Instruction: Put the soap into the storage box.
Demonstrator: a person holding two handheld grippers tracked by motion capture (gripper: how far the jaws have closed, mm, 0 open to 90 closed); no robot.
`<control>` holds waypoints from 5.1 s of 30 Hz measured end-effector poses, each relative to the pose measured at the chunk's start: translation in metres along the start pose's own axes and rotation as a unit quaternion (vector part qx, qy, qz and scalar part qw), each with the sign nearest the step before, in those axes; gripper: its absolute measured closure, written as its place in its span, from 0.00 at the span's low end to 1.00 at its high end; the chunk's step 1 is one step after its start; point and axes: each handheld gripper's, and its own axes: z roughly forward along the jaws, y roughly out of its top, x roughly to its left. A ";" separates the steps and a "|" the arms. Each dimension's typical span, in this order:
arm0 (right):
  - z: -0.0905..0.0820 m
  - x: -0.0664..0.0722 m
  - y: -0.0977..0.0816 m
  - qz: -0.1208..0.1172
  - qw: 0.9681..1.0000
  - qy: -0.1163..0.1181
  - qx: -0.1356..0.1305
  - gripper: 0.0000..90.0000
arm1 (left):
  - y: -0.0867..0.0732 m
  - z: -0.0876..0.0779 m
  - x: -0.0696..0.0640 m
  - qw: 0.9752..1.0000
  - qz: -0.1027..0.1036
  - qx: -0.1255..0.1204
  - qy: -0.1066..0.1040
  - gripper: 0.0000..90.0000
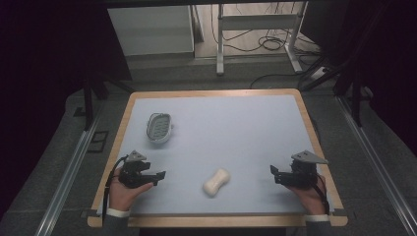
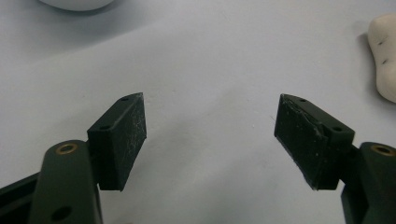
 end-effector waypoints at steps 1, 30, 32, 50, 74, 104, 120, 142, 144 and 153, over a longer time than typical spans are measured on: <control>0.000 -0.001 0.000 -0.002 1.000 0.000 -0.001 0.06 | 0.000 0.000 0.001 1.000 -0.001 0.000 -0.001 0.28; -0.006 -0.009 -0.007 -0.003 1.000 0.003 0.003 0.08 | 0.004 -0.016 -0.003 1.000 0.001 -0.004 0.018 0.27; -0.008 -0.012 -0.009 -0.002 1.000 0.000 0.004 0.08 | 0.005 -0.018 -0.006 1.000 0.003 -0.001 0.019 0.27; -0.016 -0.020 -0.013 -0.002 1.000 -0.013 0.003 0.08 | 0.021 -0.025 -0.020 1.000 0.009 0.001 -0.001 0.24; -0.015 -0.020 -0.013 -0.008 1.000 -0.016 0.006 0.08 | 0.040 -0.001 -0.053 0.997 0.062 0.041 -0.026 0.24; -0.013 -0.019 -0.014 -0.007 1.000 -0.016 0.012 0.08 | 0.060 0.029 -0.094 0.992 0.095 0.068 -0.049 0.23; -0.012 -0.019 -0.014 -0.005 1.000 -0.017 0.017 0.08 | 0.062 0.053 -0.119 0.987 0.119 0.091 -0.058 0.22; -0.008 -0.020 -0.016 -0.005 0.999 -0.024 0.026 0.08 | 0.069 0.081 -0.147 0.982 0.131 0.116 -0.066 0.24; -0.008 -0.020 -0.016 -0.005 0.999 -0.024 0.027 0.08 | 0.070 0.085 -0.150 0.982 0.132 0.120 -0.066 0.25; -0.008 -0.020 -0.016 -0.002 0.999 -0.024 0.028 0.08 | 0.069 0.102 -0.163 0.977 0.145 0.147 -0.049 0.35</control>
